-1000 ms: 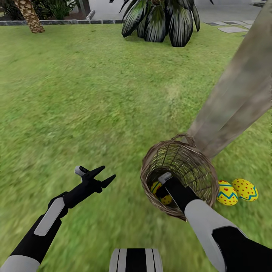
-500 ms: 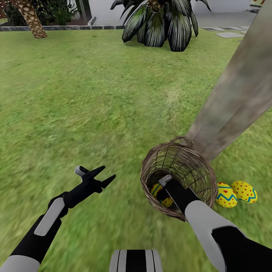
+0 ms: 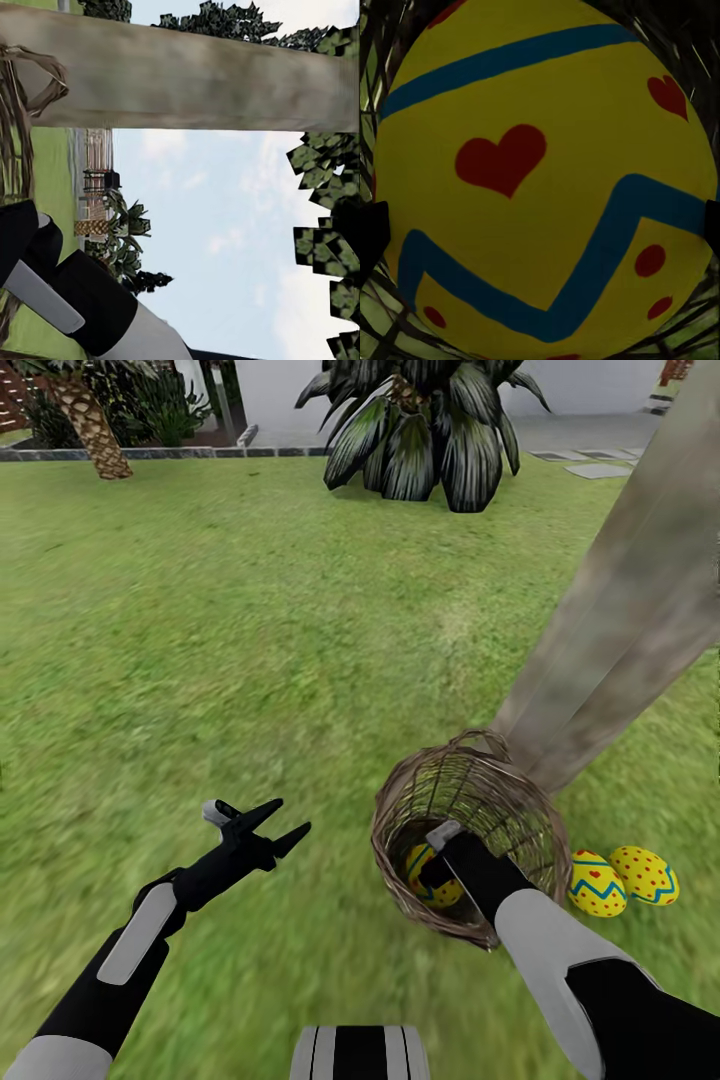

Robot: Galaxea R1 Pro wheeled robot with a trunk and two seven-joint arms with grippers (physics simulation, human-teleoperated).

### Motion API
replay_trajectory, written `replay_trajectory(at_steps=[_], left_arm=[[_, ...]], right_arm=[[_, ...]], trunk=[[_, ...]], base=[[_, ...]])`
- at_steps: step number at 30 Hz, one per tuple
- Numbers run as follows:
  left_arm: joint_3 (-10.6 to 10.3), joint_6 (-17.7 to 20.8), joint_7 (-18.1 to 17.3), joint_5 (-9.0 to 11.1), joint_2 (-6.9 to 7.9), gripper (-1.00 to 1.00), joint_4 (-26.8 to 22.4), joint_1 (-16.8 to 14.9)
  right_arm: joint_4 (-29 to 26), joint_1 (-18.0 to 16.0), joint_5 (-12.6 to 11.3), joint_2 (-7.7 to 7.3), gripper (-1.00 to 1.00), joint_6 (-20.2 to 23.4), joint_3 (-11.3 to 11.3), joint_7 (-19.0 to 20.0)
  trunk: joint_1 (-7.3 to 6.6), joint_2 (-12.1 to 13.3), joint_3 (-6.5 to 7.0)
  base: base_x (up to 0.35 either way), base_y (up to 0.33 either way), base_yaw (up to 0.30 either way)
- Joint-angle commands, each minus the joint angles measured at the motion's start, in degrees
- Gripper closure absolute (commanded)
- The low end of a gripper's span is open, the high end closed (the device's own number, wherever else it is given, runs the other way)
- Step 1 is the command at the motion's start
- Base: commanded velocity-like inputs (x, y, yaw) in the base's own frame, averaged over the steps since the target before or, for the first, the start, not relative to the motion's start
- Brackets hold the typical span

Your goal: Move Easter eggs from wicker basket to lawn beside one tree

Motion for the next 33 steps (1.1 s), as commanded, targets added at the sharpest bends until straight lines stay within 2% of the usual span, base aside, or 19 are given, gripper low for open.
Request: replay_trajectory(at_steps=[1,5,8,12,13,14,17,18,23,26,29,33], left_arm=[[-0.1,0.2,0.1,0.2,-0.28,-1.0,0.0,0.0],[-0.1,0.2,0.1,0.2,-0.38,-1.0,0.0,0.0],[-0.1,0.2,0.2,0.1,-0.35,-1.0,0.0,0.0],[-0.1,0.2,0.3,0.1,-0.3,-1.0,0.0,0.0],[-0.1,0.3,0.3,0.1,-0.3,-1.0,0.0,0.0],[-0.1,0.3,0.3,0.1,-0.3,-1.0,0.0,0.0],[-0.1,0.3,0.3,0.1,-0.3,-1.0,0.0,0.0],[-0.1,0.3,0.3,0.1,-0.3,-1.0,0.0,0.0],[-0.1,0.2,0.3,0.1,-0.3,-1.0,0.0,0.0],[-0.1,0.2,0.3,0.1,-0.3,-1.0,-0.1,0.0],[-0.2,0.2,0.4,0.1,-0.35,-1.0,0.0,0.0],[-0.2,0.2,0.4,0.0,-0.38,-1.0,0.0,0.0]], right_arm=[[-0.1,0.0,0.6,-0.02,1.0,0.3,0.2,0.4],[-0.9,-0.1,0.6,-0.18,1.0,0.3,0.0,0.6],[-2.9,0.0,0.1,-1.79,1.0,1.7,-0.1,0.7],[-3.0,0.0,0.0,-2.83,1.0,2.1,0.0,0.8],[-3.0,0.0,-0.1,-3.63,1.0,2.0,0.0,1.4],[-3.0,0.0,-0.1,-4.08,1.0,2.0,0.0,3.6],[-4.6,0.0,0.2,-6.43,1.0,2.0,0.0,16.9],[-5.1,0.0,0.2,-6.9,1.0,2.0,0.0,18.5],[-6.0,0.0,0.1,-7.62,1.0,2.0,0.0,20.3],[-8.1,0.0,-0.1,-9.11,1.0,2.1,-0.1,20.9],[-9.9,0.2,-0.1,-11.31,1.0,2.1,-0.2,27.0],[-12.3,0.5,-0.1,-13.38,1.0,2.3,-0.2,32.9]], trunk=[[-0.03,0.0,0.19],[-0.13,0.1,1.08],[-0.21,0.1,1.74],[-0.31,0.1,2.63],[-0.34,0.2,2.85],[-0.37,0.2,3.07],[-0.44,0.2,3.74],[-0.47,0.2,3.96],[-0.6,0.3,5.07],[-0.68,0.3,5.73],[-0.75,0.4,6.39],[-0.86,0.4,7.28]], base=[[0.0,0.0,0.0],[0.0,0.0,0.0],[0.0,0.0,0.0],[0.0,0.0,0.0],[0.0,0.0,0.0],[0.0,0.0,0.0],[0.0,0.0,0.0],[0.0,0.0,0.0],[0.0,0.0,0.0],[0.0,0.0,0.0],[0.0,0.0,0.0],[0.0,0.0,0.0]])
